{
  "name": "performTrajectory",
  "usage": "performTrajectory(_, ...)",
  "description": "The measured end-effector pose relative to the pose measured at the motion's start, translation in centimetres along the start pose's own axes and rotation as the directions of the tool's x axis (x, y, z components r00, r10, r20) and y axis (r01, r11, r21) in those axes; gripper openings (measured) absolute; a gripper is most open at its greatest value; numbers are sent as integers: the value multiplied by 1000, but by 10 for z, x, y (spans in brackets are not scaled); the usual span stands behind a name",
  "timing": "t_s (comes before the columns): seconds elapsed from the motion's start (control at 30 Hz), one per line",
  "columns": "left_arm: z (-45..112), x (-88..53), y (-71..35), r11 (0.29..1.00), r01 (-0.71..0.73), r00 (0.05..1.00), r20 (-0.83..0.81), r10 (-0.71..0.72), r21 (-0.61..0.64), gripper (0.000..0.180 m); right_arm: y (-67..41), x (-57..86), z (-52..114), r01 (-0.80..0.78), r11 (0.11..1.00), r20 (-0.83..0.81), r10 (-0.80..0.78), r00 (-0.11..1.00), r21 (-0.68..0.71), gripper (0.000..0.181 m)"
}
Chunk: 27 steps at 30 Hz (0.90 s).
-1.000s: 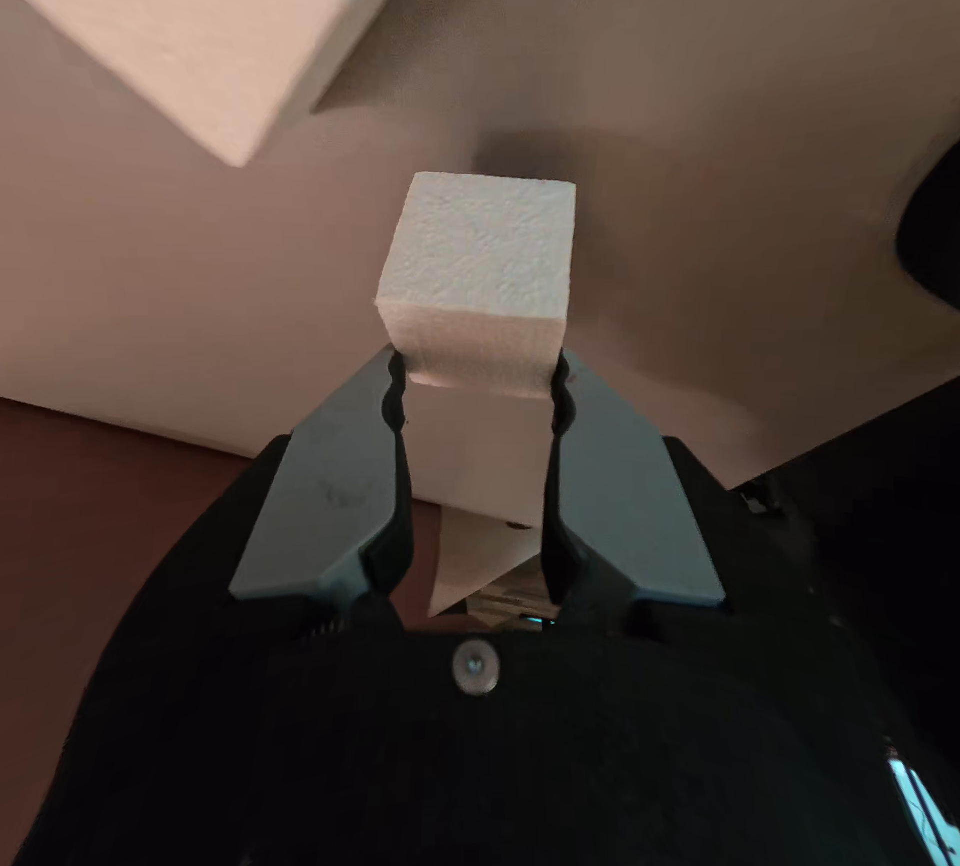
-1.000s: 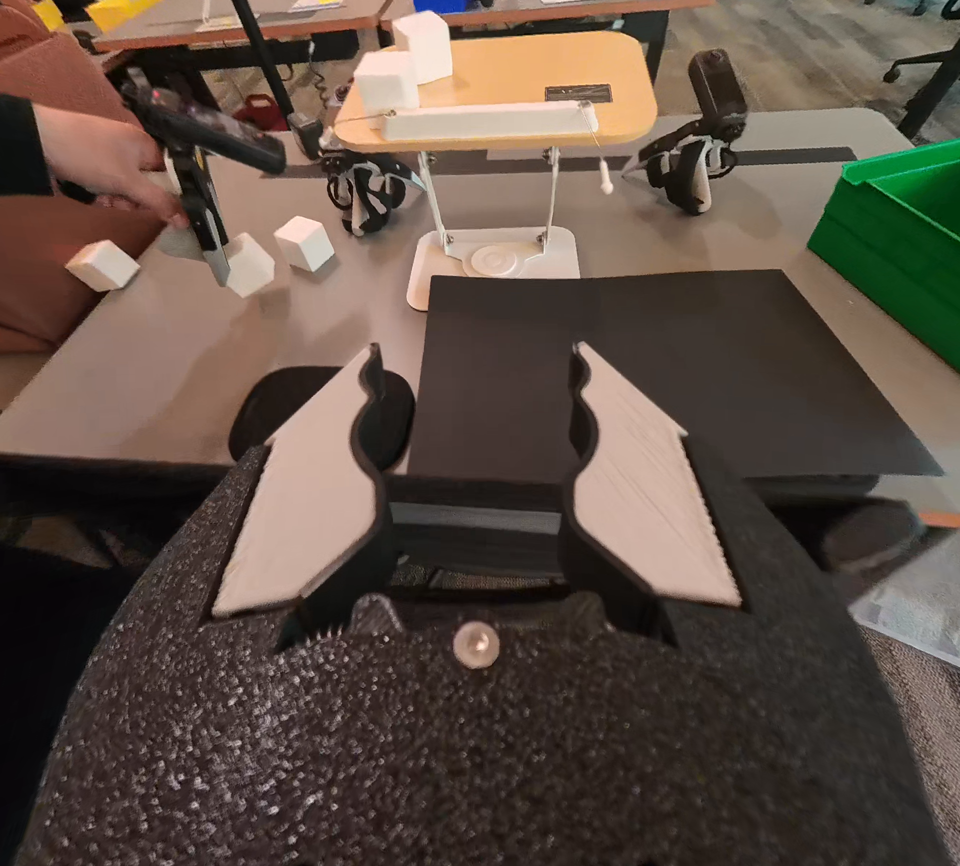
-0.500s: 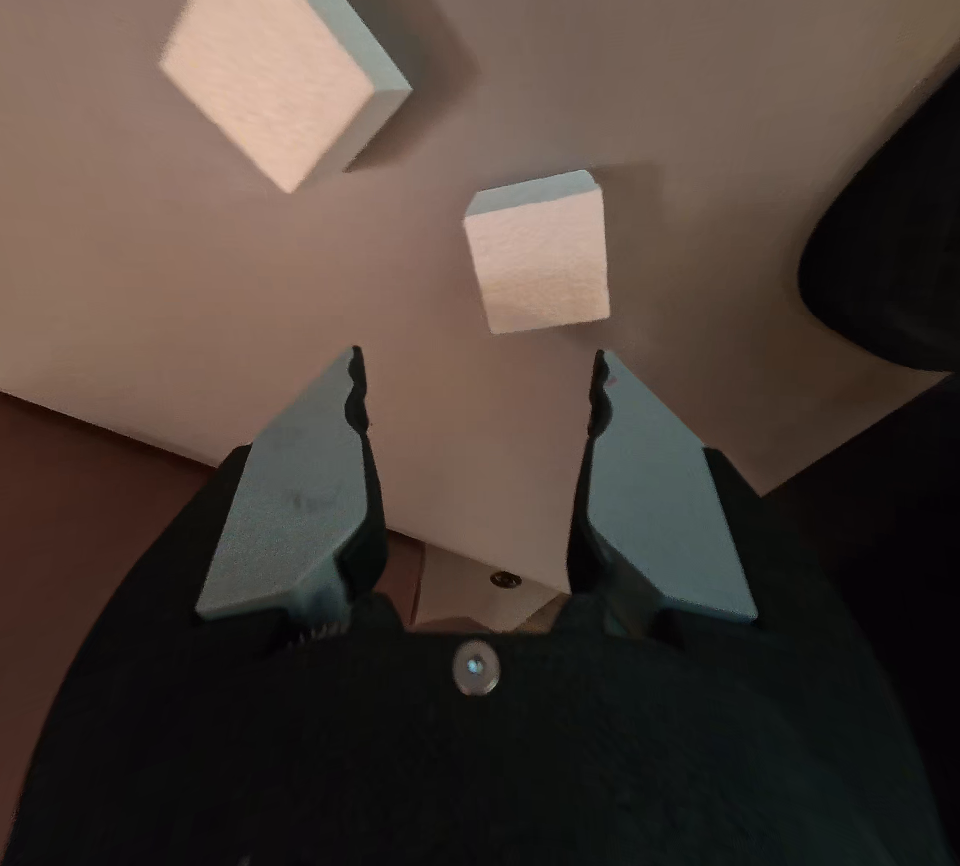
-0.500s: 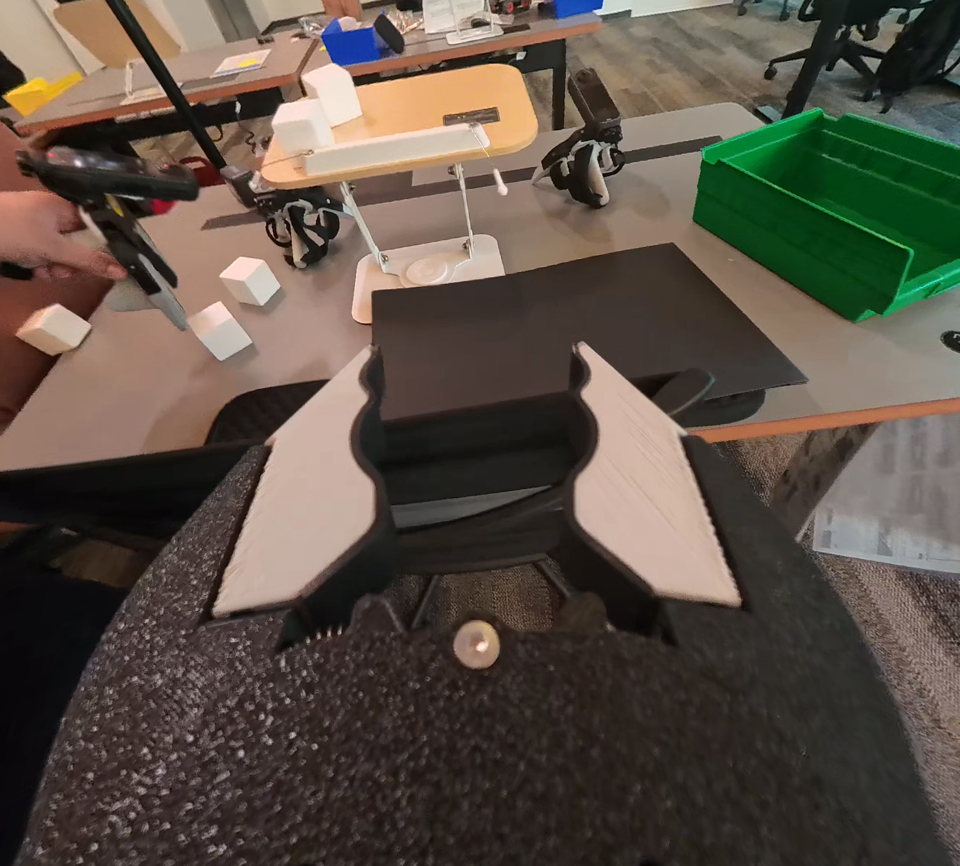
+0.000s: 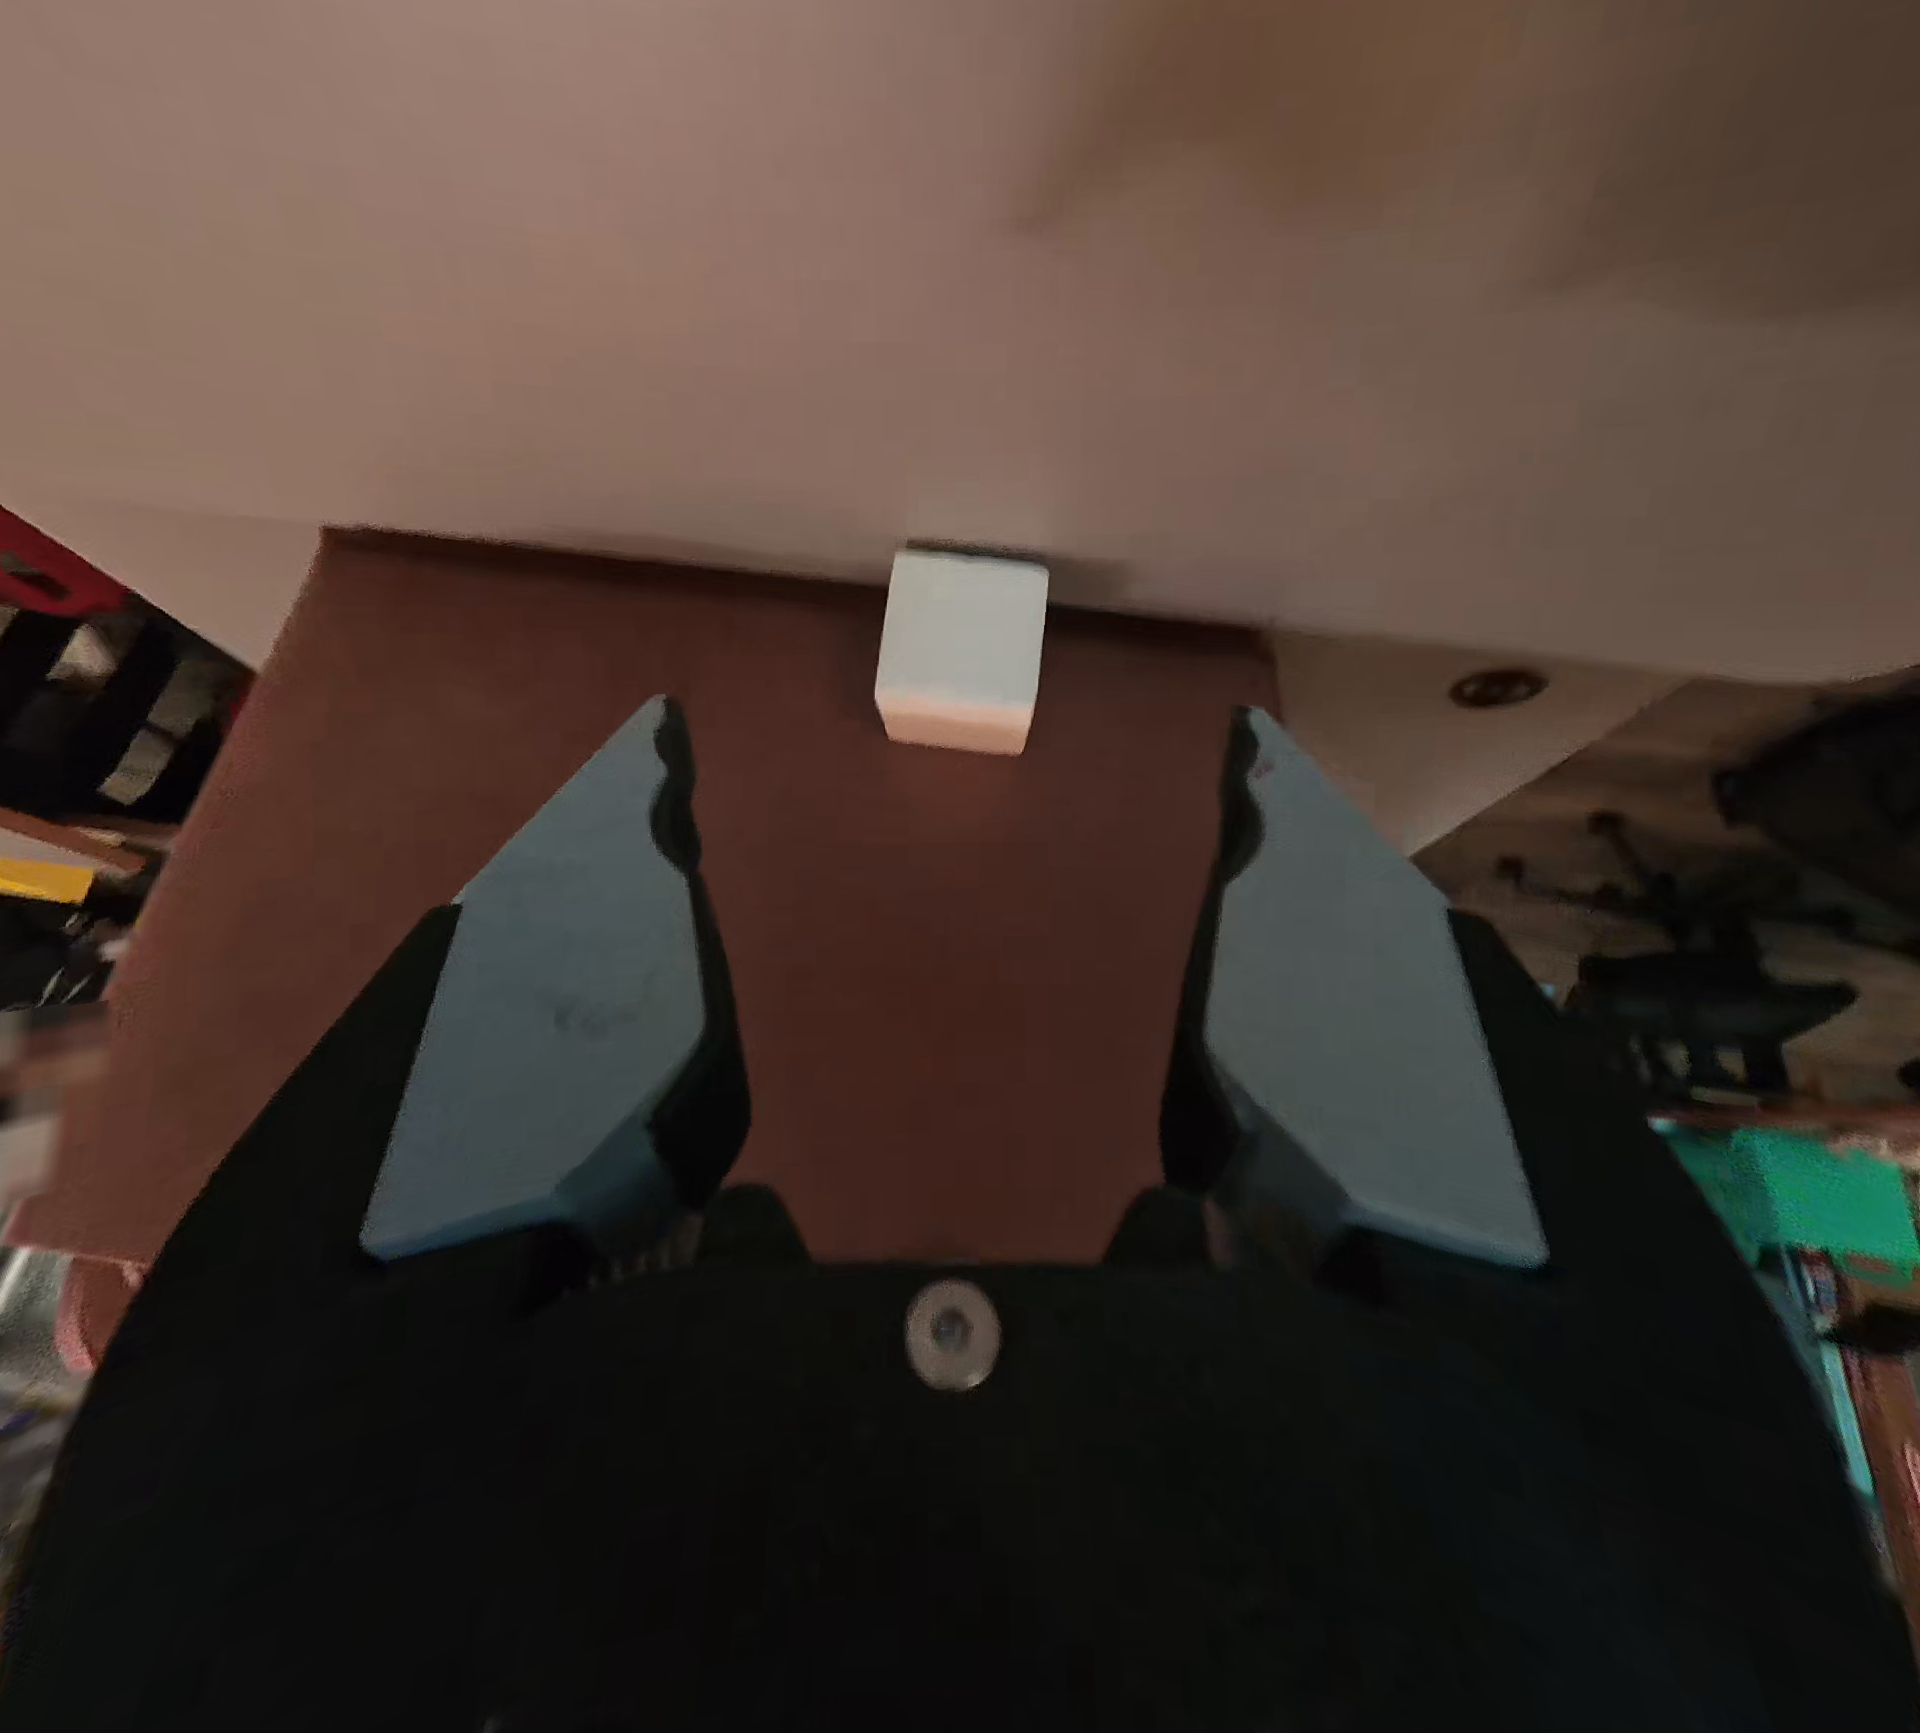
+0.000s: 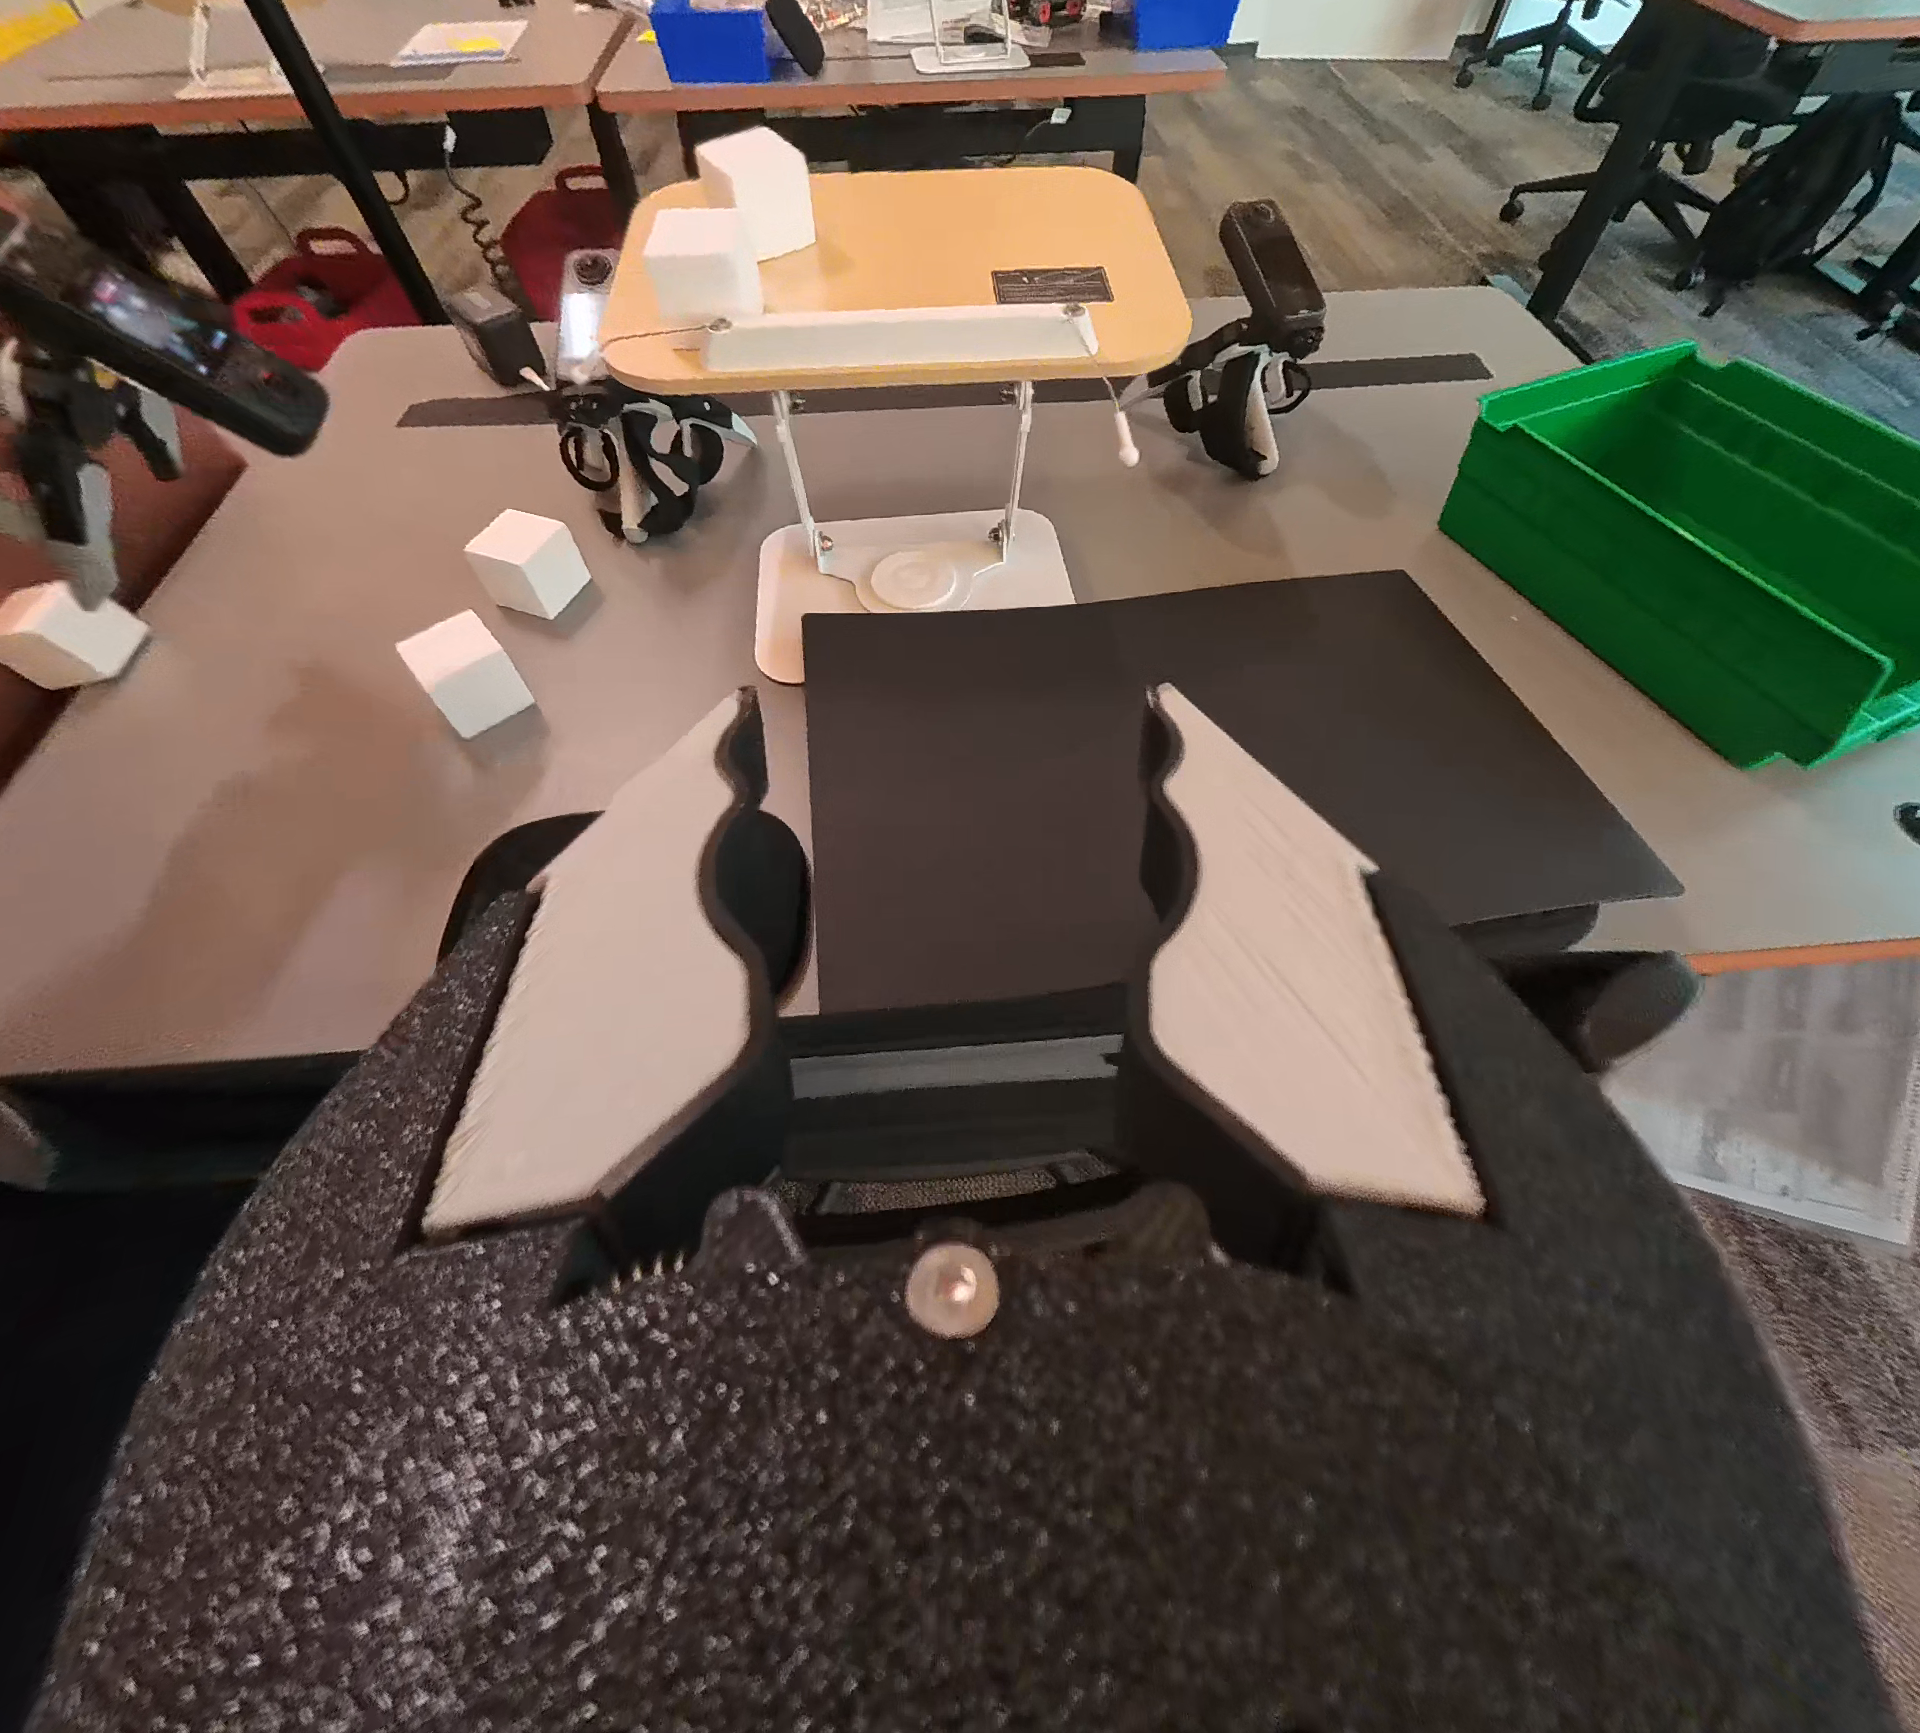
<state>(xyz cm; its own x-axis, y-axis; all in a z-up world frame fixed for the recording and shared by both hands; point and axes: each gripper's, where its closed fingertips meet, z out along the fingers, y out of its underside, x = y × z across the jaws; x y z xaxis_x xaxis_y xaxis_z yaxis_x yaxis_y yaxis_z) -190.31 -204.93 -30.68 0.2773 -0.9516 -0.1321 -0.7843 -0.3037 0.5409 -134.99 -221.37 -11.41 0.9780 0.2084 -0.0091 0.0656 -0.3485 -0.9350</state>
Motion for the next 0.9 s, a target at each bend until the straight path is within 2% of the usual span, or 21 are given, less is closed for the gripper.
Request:
performTrajectory(0.07,16,-6,21,993,-29,998,54,35,-116,108,1,-2,-5,16,1000,-25,-16,1000,-2,72)
performTrajectory(0.2,41,-9,54,944,-75,990,93,110,-323,111,8,3,-22,-26,999,-81,27,996,22,72)
performTrajectory(0.27,54,-10,58,926,-75,990,83,114,-369,111,15,7,-32,-75,996,-99,79,992,46,72)
performTrajectory(0.37,74,-5,60,912,-61,995,50,89,-406,101,30,14,-45,-136,989,-119,141,983,52,71)
performTrajectory(0.43,82,-5,70,881,-75,993,44,108,-467,86,37,19,-54,-152,987,-138,158,978,53,71)
performTrajectory(0.5,91,-4,74,878,-99,991,33,130,-469,57,40,24,-63,-155,986,-154,162,975,56,72)
performTrajectory(0.57,96,-4,79,872,-93,993,21,118,-480,36,42,28,-70,-157,986,-166,165,972,61,71)
performTrajectory(0.63,96,-2,81,877,-83,995,2,95,-472,0,45,33,-74,-164,984,-173,173,970,64,71)
performTrajectory(0.83,76,2,62,936,-34,999,-28,25,-351,0,49,35,-75,-170,984,-154,177,972,58,71)
performTrajectory(0.9,62,-3,55,958,9,999,-40,-21,-287,19,49,33,-73,-160,986,-139,166,976,53,70)
